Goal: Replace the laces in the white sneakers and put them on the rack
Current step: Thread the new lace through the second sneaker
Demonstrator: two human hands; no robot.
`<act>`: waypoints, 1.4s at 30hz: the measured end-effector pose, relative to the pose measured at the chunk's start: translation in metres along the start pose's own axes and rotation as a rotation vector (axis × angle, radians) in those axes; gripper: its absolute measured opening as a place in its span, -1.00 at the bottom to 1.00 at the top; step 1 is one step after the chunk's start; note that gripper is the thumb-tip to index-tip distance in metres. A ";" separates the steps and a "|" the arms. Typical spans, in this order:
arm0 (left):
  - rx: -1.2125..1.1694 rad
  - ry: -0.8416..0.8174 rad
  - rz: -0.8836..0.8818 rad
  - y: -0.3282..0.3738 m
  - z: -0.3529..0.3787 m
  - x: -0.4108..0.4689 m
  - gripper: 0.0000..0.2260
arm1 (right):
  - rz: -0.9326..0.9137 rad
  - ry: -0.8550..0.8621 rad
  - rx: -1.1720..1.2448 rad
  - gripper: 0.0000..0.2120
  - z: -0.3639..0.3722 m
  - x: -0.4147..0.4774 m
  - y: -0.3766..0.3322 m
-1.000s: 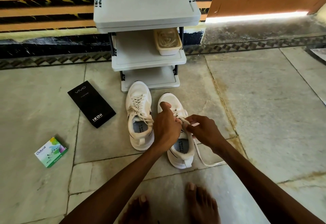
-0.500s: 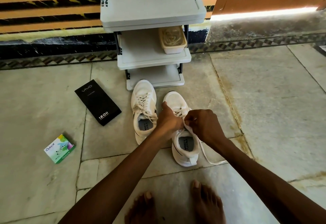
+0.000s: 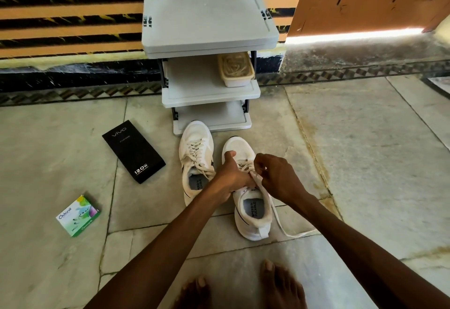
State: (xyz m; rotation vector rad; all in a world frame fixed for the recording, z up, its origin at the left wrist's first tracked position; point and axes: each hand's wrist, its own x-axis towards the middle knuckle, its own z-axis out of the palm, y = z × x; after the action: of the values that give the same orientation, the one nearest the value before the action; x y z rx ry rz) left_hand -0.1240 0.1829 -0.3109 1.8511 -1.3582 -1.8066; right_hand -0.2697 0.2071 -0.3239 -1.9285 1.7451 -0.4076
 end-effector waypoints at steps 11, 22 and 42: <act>0.307 0.021 0.234 -0.010 0.014 -0.002 -0.23 | 0.017 0.355 0.402 -0.75 -0.026 0.007 0.003; 0.380 0.058 0.371 -0.018 0.016 -0.005 -0.24 | 0.275 0.077 0.994 -0.70 -0.020 0.016 -0.005; 0.753 0.211 0.530 -0.017 0.006 -0.008 -0.27 | 0.102 -0.196 -0.180 -0.78 -0.006 0.000 0.017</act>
State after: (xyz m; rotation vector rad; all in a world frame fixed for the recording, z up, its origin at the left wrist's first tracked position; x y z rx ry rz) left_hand -0.1197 0.2008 -0.3188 1.6369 -2.3548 -0.8641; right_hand -0.2876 0.2049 -0.3283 -1.9168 1.7911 -0.0236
